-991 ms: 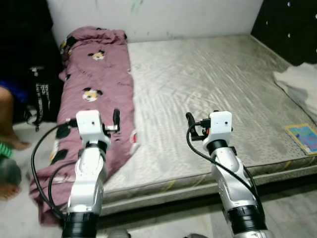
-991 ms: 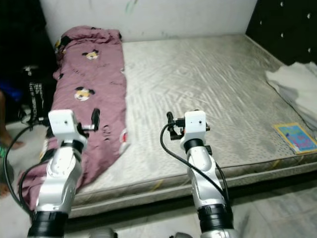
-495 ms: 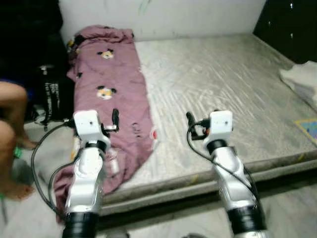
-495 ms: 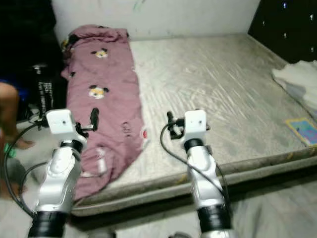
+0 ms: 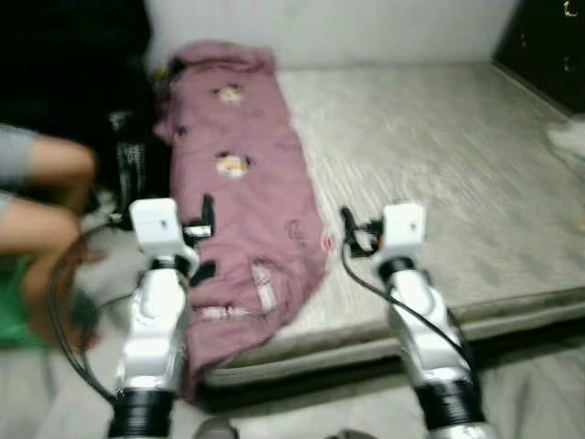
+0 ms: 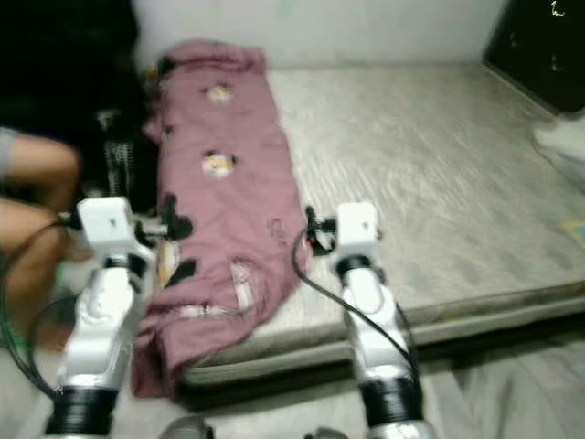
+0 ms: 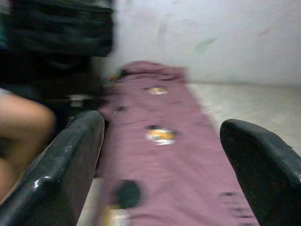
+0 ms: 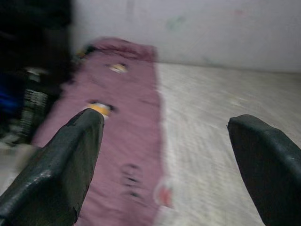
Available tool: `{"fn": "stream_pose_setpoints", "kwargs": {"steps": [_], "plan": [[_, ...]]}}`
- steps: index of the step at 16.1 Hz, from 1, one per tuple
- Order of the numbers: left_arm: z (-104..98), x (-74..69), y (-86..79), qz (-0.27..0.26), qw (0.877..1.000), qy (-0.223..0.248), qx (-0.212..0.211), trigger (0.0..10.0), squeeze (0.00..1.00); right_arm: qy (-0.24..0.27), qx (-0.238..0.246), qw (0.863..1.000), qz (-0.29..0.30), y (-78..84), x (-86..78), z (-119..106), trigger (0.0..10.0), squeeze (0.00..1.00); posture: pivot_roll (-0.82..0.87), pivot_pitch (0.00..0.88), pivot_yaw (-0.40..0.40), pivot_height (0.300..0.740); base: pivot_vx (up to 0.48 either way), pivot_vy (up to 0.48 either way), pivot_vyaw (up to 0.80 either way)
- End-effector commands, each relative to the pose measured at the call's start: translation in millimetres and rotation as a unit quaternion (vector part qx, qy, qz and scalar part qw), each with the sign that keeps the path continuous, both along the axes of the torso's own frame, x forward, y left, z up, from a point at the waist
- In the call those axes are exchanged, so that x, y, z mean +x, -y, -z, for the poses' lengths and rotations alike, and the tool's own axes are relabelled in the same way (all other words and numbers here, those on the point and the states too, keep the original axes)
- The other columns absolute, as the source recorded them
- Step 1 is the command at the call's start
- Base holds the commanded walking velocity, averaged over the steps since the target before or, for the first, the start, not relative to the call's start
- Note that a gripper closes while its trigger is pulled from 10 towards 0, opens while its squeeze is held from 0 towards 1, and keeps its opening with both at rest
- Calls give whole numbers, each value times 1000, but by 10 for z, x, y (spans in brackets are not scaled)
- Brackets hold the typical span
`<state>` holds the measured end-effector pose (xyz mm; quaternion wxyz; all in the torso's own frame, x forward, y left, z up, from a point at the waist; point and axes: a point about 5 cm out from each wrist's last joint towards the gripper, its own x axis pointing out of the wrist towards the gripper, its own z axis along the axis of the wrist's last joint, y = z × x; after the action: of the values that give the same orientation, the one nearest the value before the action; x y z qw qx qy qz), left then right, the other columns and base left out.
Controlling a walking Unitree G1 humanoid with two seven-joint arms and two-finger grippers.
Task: Clean up the room
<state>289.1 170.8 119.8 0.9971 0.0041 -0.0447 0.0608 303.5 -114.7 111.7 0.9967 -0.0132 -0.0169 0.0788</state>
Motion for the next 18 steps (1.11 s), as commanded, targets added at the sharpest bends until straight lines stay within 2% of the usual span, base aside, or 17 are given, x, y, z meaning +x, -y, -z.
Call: {"fn": "stream_pose_setpoints", "kwargs": {"steps": [1,2,5,7,18], "plan": [[-58,-9,12,-8,1000,16,7,10000,0,6,-2,1000,0,21,10,-29,10000,0,50,0,-10,740,0,0,0],[-49,-2,44,38,999,17,-32,10000,0,6,-2,1000,-1,21,8,-26,10000,0,50,0,-9,740,0,0,0],[-29,-7,45,28,999,9,-16,10000,0,8,-6,1000,-5,11,2,-27,10000,0,48,0,-8,740,0,0,0],[-35,-8,68,36,999,11,-9,10000,0,11,-10,1000,-9,-4,-6,-31,10000,0,47,0,-8,740,0,0,744],[-39,-1,86,50,999,12,-15,10000,0,5,-3,1000,-2,12,17,-24,10000,0,50,0,-9,740,336,0,37]]}}
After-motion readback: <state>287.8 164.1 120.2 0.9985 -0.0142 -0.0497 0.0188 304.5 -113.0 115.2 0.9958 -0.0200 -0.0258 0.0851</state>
